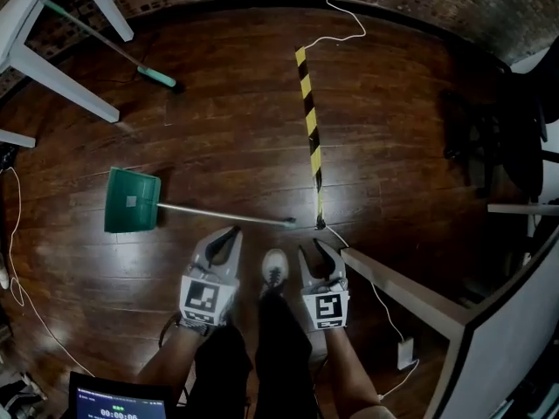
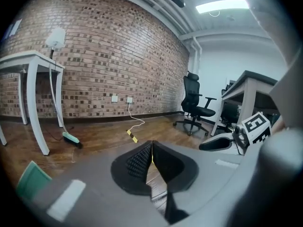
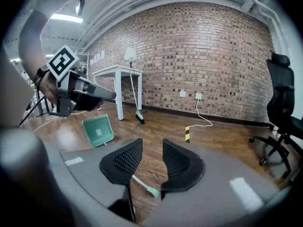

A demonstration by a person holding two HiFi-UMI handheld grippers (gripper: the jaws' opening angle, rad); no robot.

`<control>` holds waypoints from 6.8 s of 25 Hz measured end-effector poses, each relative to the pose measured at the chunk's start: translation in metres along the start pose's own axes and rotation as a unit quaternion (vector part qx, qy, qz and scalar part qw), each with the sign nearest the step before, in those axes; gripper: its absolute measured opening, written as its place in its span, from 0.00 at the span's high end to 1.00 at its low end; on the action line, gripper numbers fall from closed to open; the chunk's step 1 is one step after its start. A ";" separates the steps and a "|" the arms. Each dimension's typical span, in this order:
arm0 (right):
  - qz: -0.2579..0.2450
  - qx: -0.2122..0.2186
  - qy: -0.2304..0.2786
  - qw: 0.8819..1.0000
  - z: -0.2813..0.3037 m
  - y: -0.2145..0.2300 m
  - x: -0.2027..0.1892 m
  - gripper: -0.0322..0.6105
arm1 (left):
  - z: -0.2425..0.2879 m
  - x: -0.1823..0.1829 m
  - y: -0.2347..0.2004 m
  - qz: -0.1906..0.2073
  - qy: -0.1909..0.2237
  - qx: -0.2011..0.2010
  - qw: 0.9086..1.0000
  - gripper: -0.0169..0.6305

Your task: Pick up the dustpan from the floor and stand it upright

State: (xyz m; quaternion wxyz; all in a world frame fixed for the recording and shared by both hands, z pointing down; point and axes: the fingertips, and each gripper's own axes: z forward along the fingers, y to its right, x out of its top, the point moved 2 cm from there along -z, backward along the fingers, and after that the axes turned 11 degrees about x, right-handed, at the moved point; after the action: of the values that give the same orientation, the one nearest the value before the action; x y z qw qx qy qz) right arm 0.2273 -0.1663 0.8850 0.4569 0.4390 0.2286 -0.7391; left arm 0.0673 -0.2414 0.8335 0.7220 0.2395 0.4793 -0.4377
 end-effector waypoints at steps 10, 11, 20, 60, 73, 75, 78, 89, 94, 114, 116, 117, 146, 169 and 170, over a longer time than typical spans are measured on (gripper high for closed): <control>-0.019 0.014 -0.046 0.999 0.080 0.037 -0.182 0.64 | 0.085 -0.147 -0.010 0.009 0.002 -0.005 1.000 0.96; -0.017 0.010 -0.047 0.999 0.087 0.040 -0.196 0.63 | 0.092 -0.159 -0.011 0.012 0.001 -0.007 1.000 0.96; -0.072 0.018 -0.081 0.994 0.148 0.043 -0.292 0.61 | 0.135 -0.229 -0.009 0.043 0.007 -0.033 0.999 0.96; -0.093 -0.099 0.021 0.991 0.095 0.129 -0.052 0.79 | 0.114 -0.080 -0.042 0.013 0.065 0.000 0.998 0.96; -0.148 -0.108 -0.070 0.981 0.013 0.104 0.116 0.74 | 0.015 0.071 -0.040 -0.020 0.022 0.013 0.999 0.96; -0.156 -0.118 -0.084 0.977 0.004 0.100 0.133 0.73 | 0.003 0.090 -0.045 -0.022 0.019 0.019 0.999 0.96; -0.181 -0.120 -0.109 0.970 -0.004 0.082 0.161 0.72 | -0.016 0.114 -0.060 -0.031 0.009 0.034 0.999 0.96; -0.235 -0.012 -0.121 0.964 0.013 -0.016 0.231 0.63 | -0.083 0.184 -0.110 -0.026 0.015 0.094 0.995 0.96; -0.234 0.019 -0.121 0.964 0.013 -0.048 0.242 0.57 | -0.112 0.188 -0.112 -0.033 0.019 0.103 0.994 0.96; -0.198 0.051 -0.057 0.977 -0.059 -0.107 0.371 0.49 | -0.241 0.261 -0.141 -0.036 0.046 0.110 0.992 0.96; -0.172 0.056 -0.031 0.983 -0.082 -0.126 0.397 0.49 | -0.259 0.281 -0.143 -0.040 0.062 0.106 0.992 0.97; -0.158 0.055 -0.013 0.986 -0.095 -0.135 0.411 0.50 | -0.268 0.292 -0.144 -0.043 0.070 0.104 0.991 0.97; 0.001 0.060 0.222 0.973 -0.285 -0.164 0.544 0.93 | -0.387 0.464 -0.054 0.018 0.216 0.078 0.973 0.97; -0.015 0.005 0.192 0.981 -0.341 -0.206 0.514 0.93 | -0.446 0.412 -0.081 -0.014 0.180 0.080 0.980 0.97; -0.021 0.006 0.189 0.982 -0.347 -0.210 0.508 0.93 | -0.454 0.408 -0.076 -0.015 0.181 0.082 0.980 0.97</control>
State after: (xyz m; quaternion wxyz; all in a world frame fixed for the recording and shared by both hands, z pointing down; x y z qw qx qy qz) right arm 0.0960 -0.0509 0.2593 0.3871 0.5683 0.3156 -0.6539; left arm -0.1527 -0.0961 0.2775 0.5947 0.3661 0.5679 -0.4357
